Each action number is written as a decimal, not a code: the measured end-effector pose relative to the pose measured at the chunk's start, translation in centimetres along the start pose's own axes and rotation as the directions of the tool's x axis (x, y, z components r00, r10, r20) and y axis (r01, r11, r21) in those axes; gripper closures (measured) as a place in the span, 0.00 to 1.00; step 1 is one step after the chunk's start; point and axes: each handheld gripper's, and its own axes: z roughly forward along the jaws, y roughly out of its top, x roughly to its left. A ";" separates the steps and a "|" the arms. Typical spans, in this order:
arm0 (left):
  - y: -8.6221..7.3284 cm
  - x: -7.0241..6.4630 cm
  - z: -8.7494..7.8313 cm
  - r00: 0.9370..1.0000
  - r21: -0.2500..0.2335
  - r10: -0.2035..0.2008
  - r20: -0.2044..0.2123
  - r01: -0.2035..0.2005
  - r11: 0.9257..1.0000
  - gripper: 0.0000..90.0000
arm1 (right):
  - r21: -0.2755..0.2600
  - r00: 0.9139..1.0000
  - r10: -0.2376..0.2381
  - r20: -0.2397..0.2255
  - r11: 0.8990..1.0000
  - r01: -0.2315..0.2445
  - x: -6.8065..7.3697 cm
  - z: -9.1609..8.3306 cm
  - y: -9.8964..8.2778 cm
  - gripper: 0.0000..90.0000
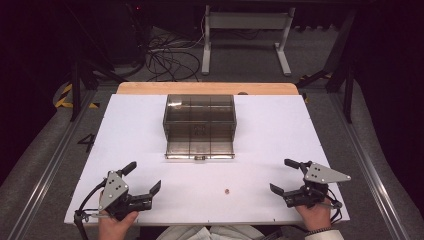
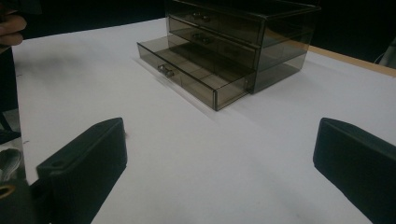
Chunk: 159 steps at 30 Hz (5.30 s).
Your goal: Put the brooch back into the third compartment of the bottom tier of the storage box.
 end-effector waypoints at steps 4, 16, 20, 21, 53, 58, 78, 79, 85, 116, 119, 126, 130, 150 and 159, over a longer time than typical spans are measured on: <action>0.1 0.1 -0.2 1.000 -0.011 -0.017 0.009 0.017 1.000 0.07 | 0.005 1.000 0.002 -0.003 1.000 -0.002 0.0 0.0 0.0 0.05; 0.0 -0.1 0.0 1.000 0.017 0.024 -0.019 -0.024 1.000 0.10 | 0.018 1.000 0.003 -0.015 1.000 -0.003 0.0 0.0 0.1 0.06; 0.0 -0.1 -0.1 1.000 0.006 0.016 -0.006 -0.016 1.000 0.10 | 0.016 1.000 0.005 -0.012 1.000 -0.005 -0.1 -0.1 0.2 0.06; 0.0 0.0 -0.1 1.000 0.004 0.010 -0.005 -0.010 1.000 0.10 | 0.017 1.000 0.007 -0.011 1.000 -0.007 -0.1 -0.1 0.2 0.06; 0.0 0.4 -0.2 1.000 0.002 -0.009 0.013 0.009 1.000 0.11 | 0.057 0.994 -0.017 -0.106 0.998 0.023 1.1 4.1 4.8 0.07; -0.1 0.4 -0.2 1.000 -0.001 -0.011 0.012 0.011 1.000 0.11 | 0.060 0.992 -0.025 -0.126 0.998 0.033 1.4 4.9 5.4 0.07; -0.1 0.4 -0.2 1.000 0.003 -0.007 0.013 0.007 1.000 0.11 | 0.077 0.974 -0.014 -0.226 0.997 0.032 2.6 8.8 7.3 0.09; -0.1 0.4 -0.2 1.000 0.003 -0.007 0.013 0.007 1.000 0.11 | 0.077 0.974 -0.014 -0.226 0.997 0.032 2.6 8.8 7.3 0.09; -0.1 0.4 -0.1 1.000 0.006 -0.004 0.015 0.004 1.000 0.11 | 0.108 0.971 -0.021 -0.237 0.993 0.048 2.9 9.6 7.6 0.09; -0.1 0.4 -0.1 1.000 0.007 -0.007 0.017 0.007 1.000 0.12 | 0.391 0.930 -0.108 -0.352 0.886 0.251 5.8 12.6 7.5 0.36; -0.1 0.4 -0.1 1.000 0.007 -0.008 0.018 0.008 1.000 0.12 | 0.410 0.927 -0.103 -0.361 0.875 0.257 6.0 13.0 7.4 0.38; -0.1 0.4 -0.1 1.000 0.007 -0.011 0.019 0.010 1.000 0.12 | 0.473 0.924 -0.101 -0.368 0.836 0.280 6.3 13.8 6.9 0.42; -0.1 0.4 -0.1 1.000 0.006 -0.009 0.018 0.009 1.000 0.12 | 0.497 0.924 -0.101 -0.369 0.819 0.288 6.3 14.0 6.7 0.45; -0.1 0.4 -0.1 1.000 0.009 -0.008 0.018 0.008 1.000 0.12 | 0.578 0.918 -0.121 -0.379 0.743 0.336 7.0 14.8 5.8 0.61; -0.1 0.4 -0.1 1.000 0.013 -0.008 0.016 0.008 1.000 0.12 | 0.609 0.917 -0.119 -0.380 0.714 0.345 7.2 15.1 5.5 0.70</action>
